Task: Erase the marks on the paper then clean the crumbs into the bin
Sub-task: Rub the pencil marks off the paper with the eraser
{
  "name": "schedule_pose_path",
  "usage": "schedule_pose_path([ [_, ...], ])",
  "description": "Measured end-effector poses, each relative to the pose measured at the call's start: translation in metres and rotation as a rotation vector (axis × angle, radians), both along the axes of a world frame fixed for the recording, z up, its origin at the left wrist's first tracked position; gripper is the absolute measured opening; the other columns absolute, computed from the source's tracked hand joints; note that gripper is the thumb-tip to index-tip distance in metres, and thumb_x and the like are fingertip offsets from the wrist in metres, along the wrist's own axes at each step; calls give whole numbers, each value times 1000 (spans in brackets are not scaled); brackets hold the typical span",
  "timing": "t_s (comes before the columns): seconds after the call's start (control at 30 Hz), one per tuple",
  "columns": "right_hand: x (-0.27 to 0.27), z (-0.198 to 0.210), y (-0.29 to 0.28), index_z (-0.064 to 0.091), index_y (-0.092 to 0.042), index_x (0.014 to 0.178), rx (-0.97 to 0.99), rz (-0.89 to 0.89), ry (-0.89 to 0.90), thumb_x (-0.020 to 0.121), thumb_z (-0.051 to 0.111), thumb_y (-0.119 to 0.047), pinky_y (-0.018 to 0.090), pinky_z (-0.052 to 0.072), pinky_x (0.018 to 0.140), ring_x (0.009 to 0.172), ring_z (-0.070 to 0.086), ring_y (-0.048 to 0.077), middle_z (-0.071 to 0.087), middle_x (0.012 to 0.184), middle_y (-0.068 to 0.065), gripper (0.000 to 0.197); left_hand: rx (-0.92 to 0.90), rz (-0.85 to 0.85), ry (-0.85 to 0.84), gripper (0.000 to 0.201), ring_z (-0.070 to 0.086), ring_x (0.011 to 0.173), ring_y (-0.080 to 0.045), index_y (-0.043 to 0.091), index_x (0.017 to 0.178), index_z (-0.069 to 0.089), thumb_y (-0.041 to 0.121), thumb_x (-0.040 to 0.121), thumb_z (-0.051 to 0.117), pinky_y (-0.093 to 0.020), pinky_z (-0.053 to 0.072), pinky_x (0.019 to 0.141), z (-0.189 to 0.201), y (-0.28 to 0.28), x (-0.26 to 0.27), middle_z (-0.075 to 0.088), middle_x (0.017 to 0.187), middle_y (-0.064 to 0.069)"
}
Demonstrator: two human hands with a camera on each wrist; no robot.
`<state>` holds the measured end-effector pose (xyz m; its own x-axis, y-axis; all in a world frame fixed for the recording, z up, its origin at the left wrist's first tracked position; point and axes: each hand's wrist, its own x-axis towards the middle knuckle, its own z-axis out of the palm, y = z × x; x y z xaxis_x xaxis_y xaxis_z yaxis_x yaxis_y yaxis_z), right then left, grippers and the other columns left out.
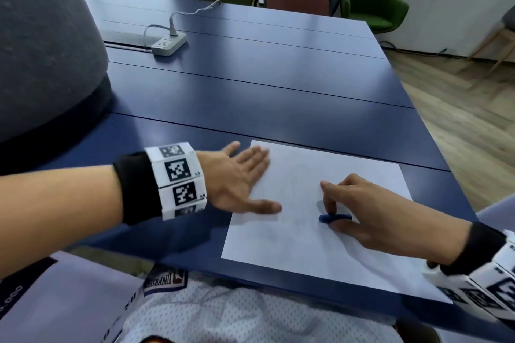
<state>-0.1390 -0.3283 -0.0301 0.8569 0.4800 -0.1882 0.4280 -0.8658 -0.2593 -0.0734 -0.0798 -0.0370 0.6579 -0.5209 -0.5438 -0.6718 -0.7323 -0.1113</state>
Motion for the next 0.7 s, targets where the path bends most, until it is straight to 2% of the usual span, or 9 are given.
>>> schedule_pose_path([
  [0.1, -1, -1, 0, 48, -32, 97, -2, -9, 2, 90, 58, -40, 27, 50, 81, 90, 51, 6, 53, 101, -9, 15, -51, -34, 8, 122, -22, 146, -15, 14, 153, -19, 91, 71, 29, -42, -3, 122, 15, 9, 2, -28, 158, -4],
  [0.17, 0, -1, 1, 48, -32, 96, -19, -20, 8, 90, 57, -41, 27, 50, 80, 88, 52, 8, 52, 99, -9, 14, -107, -107, 70, 129, -19, 147, -14, 18, 154, -17, 87, 68, 50, -33, -3, 121, 16, 13, -5, -26, 159, -3],
  [0.23, 3, 3, 4, 49, -33, 94, -56, -49, 19, 90, 57, -43, 29, 50, 77, 82, 54, 11, 52, 96, -8, 14, -127, -109, 88, 134, -18, 148, -13, 17, 155, -15, 83, 65, 61, -28, -3, 120, 10, 15, -10, -25, 160, -3],
  [0.33, 14, 13, 15, 54, -29, 92, -55, -35, -27, 88, 59, -41, 34, 51, 75, 84, 58, 15, 59, 92, -7, 13, -156, -84, 80, 139, -16, 148, -12, 13, 155, -11, 79, 63, 68, -24, -5, 118, 8, 15, -9, -22, 161, -2],
  [0.4, 26, 18, 25, 58, -23, 86, -3, 7, -65, 87, 63, -35, 30, 50, 68, 76, 57, 13, 61, 82, -8, 14, -155, -59, 94, 136, -13, 148, -13, 13, 156, -7, 76, 63, 70, -24, -4, 117, 11, 12, -8, -20, 162, -1],
  [0.5, 55, 19, 40, 58, -21, 79, 55, 2, -57, 86, 67, -33, 15, 39, 53, 59, 53, 3, 58, 66, -11, 16, -187, -44, 71, 114, 6, 148, -21, 12, 148, 20, 77, 67, 66, -36, 21, 119, 13, 7, -1, 3, 162, -3],
  [0.57, 75, 15, 45, 62, -19, 88, 90, -35, -34, 86, 68, -30, 13, 39, 54, 59, 54, -1, 60, 66, -11, 13, -245, -36, 1, 92, 30, 129, -22, 14, 128, 36, 76, 68, 67, -37, 38, 105, 10, 3, 6, 33, 141, -3],
  [0.63, 90, 9, 47, 63, -17, 94, 111, -49, -29, 84, 69, -24, 10, 39, 55, 59, 54, -4, 59, 65, -13, 14, -282, -39, -38, 87, 34, 110, -15, 17, 119, 38, 75, 64, 71, -35, 43, 93, 9, 1, 9, 41, 120, 5],
  [0.7, 99, 4, 47, 65, -16, 92, 134, -60, -29, 83, 70, -19, 6, 39, 55, 57, 54, -7, 58, 61, -14, 11, -281, -36, -53, 97, 33, 111, -14, 17, 127, 38, 77, 60, 72, -35, 42, 94, 7, 2, 11, 41, 124, 6],
])
